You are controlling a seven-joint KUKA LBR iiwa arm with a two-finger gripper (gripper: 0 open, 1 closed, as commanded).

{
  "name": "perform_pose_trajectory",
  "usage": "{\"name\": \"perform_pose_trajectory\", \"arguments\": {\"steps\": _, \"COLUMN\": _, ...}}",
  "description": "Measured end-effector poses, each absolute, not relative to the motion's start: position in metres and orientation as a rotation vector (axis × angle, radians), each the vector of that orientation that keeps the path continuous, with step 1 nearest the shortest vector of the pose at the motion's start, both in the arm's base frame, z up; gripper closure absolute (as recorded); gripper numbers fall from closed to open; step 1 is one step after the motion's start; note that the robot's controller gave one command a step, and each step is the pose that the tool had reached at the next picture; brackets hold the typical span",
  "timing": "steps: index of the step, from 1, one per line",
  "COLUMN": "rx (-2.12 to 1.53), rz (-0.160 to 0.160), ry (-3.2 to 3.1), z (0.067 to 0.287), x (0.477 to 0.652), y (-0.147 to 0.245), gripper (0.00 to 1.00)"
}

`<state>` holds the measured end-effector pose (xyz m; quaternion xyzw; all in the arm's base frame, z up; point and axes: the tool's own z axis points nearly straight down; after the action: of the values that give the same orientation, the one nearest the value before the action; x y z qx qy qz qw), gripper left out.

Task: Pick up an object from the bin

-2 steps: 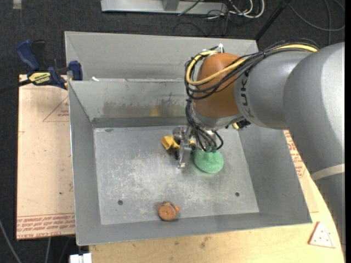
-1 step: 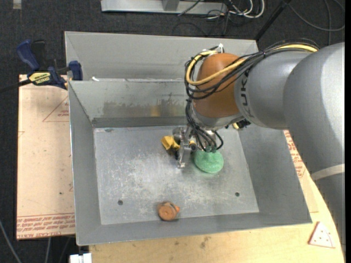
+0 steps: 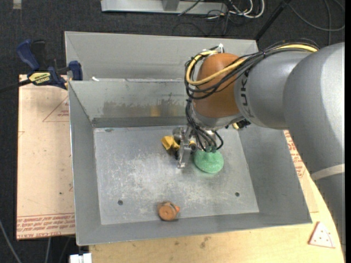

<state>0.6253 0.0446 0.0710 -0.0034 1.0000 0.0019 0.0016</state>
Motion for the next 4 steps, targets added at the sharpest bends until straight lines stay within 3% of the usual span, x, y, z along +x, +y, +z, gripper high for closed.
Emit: {"name": "perform_pose_trajectory", "arguments": {"steps": 4, "rx": -0.010, "rz": 0.005, "ry": 3.139, "z": 0.0706, "x": 0.6249, "y": 0.0441, "gripper": 1.00}}
